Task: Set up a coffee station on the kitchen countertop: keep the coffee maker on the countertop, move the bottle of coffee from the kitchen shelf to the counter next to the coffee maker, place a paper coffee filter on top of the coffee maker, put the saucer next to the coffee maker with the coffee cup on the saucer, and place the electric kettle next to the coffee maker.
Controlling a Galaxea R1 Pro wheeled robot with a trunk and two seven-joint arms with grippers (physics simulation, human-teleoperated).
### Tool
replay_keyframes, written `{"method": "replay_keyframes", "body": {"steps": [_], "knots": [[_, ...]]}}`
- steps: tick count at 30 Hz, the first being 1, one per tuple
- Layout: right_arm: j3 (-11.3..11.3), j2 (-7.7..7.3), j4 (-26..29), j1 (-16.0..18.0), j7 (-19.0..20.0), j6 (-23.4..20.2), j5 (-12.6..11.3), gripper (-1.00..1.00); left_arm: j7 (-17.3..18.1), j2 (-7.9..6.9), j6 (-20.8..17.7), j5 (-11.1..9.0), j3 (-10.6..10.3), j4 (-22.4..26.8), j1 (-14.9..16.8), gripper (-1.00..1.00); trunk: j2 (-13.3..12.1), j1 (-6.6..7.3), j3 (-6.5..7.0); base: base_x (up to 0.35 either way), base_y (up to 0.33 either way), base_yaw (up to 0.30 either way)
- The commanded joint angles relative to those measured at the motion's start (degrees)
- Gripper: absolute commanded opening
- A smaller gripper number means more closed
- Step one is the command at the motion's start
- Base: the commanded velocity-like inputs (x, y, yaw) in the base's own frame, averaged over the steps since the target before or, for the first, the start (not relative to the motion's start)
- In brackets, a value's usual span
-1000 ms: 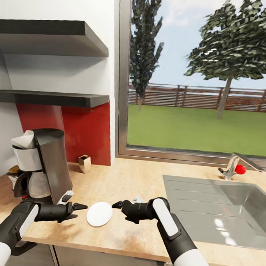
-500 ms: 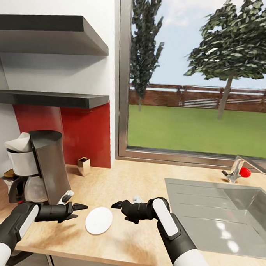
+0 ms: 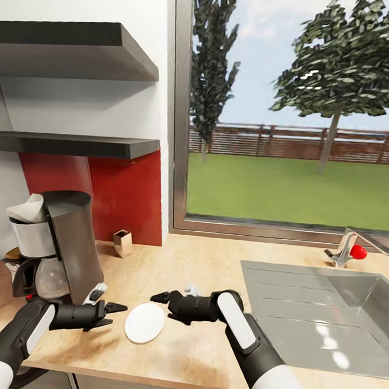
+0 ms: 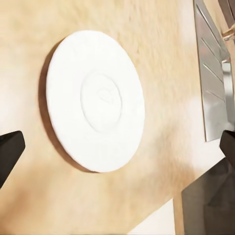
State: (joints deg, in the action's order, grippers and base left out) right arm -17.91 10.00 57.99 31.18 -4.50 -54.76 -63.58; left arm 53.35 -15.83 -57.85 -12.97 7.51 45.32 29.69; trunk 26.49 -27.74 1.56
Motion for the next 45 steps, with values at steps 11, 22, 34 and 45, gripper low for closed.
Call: {"method": "replay_keyframes", "body": {"steps": [11, 22, 34, 45], "knots": [[-2.85, 0.00, -0.15, 0.02, 1.47, 2.29, 0.81, 1.00, 0.27, 0.09, -0.16, 0.14, 0.05, -0.05, -0.57, 1.00, 0.04, -0.02, -0.02, 0.000, 0.002, 0.000], [-2.84, 0.00, -0.39, 0.02, 1.51, 3.36, 0.98, 1.00, 0.27, 0.10, -0.12, 0.23, 0.08, -0.06, -0.60, 1.00, 0.04, -0.02, -0.02, 0.000, 0.111, 0.000], [-2.83, 0.00, -0.42, 0.02, 1.51, 3.43, 1.00, 1.00, 0.27, 0.18, -0.16, 0.22, 0.06, -0.06, -0.60, 1.00, 0.04, -0.02, -0.02, 0.048, 0.028, 0.000], [-2.74, 0.00, -0.42, 0.02, 1.50, 4.09, 0.93, 1.00, 0.27, 0.53, -0.09, 0.16, -1.70, -0.06, -0.56, 1.00, 0.04, -0.02, -0.02, 0.196, -0.051, 0.000]]}}
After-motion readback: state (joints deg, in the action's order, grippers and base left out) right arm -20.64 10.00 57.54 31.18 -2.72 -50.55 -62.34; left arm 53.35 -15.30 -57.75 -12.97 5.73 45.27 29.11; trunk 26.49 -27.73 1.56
